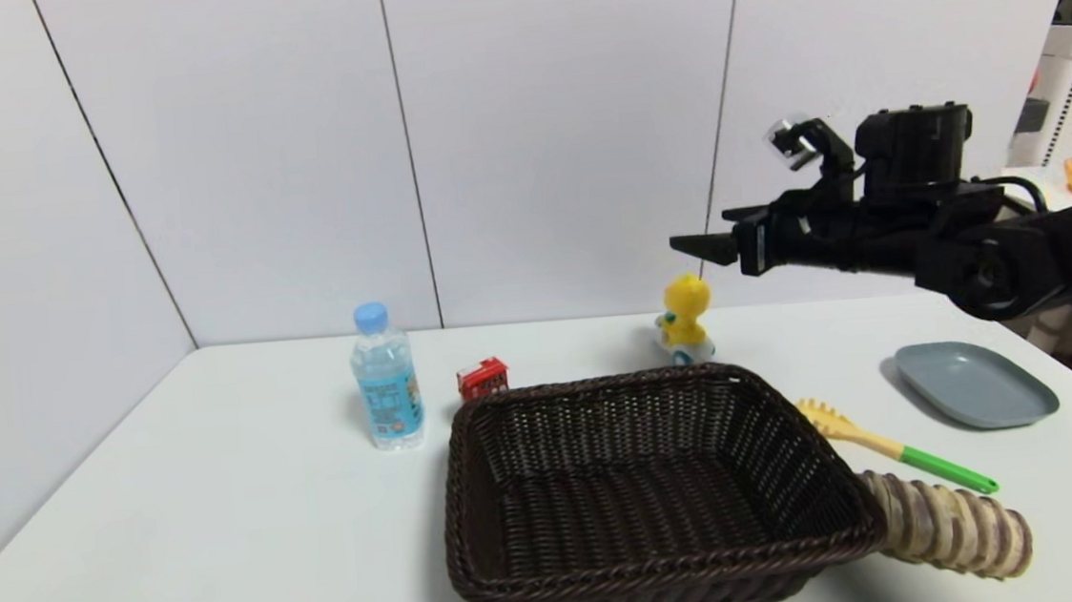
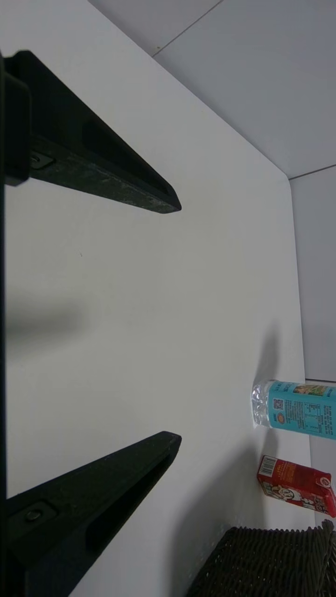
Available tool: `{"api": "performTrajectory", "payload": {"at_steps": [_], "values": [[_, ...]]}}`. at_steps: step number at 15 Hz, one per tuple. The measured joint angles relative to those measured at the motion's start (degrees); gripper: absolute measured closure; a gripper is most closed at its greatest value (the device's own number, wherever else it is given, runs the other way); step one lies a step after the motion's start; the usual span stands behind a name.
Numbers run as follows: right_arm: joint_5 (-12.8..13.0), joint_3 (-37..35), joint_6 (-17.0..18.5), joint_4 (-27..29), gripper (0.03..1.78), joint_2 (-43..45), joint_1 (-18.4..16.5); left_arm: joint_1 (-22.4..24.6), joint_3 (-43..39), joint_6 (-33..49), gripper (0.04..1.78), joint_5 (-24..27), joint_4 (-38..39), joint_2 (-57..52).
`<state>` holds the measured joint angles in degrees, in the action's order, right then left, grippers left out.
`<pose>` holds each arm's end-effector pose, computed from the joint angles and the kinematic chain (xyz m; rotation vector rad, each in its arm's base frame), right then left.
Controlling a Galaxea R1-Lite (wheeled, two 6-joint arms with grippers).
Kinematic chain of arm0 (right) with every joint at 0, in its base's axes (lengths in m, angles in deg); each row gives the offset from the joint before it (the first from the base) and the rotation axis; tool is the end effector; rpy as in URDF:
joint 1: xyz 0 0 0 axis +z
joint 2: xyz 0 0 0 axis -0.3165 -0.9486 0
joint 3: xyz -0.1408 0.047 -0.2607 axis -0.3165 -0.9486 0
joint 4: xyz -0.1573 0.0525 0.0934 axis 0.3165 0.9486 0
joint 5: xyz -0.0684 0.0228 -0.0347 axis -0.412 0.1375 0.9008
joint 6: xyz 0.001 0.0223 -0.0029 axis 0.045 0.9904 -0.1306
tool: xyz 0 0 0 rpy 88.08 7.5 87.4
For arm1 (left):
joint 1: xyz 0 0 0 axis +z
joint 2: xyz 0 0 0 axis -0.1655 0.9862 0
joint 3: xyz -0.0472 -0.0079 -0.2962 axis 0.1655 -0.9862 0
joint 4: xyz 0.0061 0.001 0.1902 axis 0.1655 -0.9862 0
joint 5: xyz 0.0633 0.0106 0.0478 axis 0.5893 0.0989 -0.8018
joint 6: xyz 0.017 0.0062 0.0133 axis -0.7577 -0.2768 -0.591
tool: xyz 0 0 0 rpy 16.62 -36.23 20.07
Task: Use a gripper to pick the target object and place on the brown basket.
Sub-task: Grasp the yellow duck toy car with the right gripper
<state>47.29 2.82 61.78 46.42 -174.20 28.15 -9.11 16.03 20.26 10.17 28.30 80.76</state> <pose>0.3901 0.0764 0.1858 -0.0628 0.1827 0.6166 -0.0229 -0.0009 0.0758 0.0461 -0.0051 -0.0220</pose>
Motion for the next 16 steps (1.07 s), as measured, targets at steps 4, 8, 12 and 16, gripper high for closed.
{"api": "performTrajectory", "payload": {"at_steps": [4, 8, 12, 16], "values": [[0.2, -0.5, 0.1, -8.2, 0.12, -7.9, -2.3, 0.0, 0.0, 0.0, 0.13, 0.0, 0.0, 0.0], [0.2, -1.6, 0.7, -12.2, 0.12, -12.9, -3.4, 0.0, 0.0, 0.0, 0.13, 0.0, 0.0, 0.0], [0.3, -4.9, 2.2, -15.6, 0.12, -14.6, -3.2, 0.0, 0.0, 0.0, 0.13, 0.0, 0.0, 0.0], [0.2, -5.5, 1.6, -15.9, 0.12, -15.4, -2.5, 0.0, 0.0, 0.0, 0.13, 0.0, 0.0, 0.0]]}}
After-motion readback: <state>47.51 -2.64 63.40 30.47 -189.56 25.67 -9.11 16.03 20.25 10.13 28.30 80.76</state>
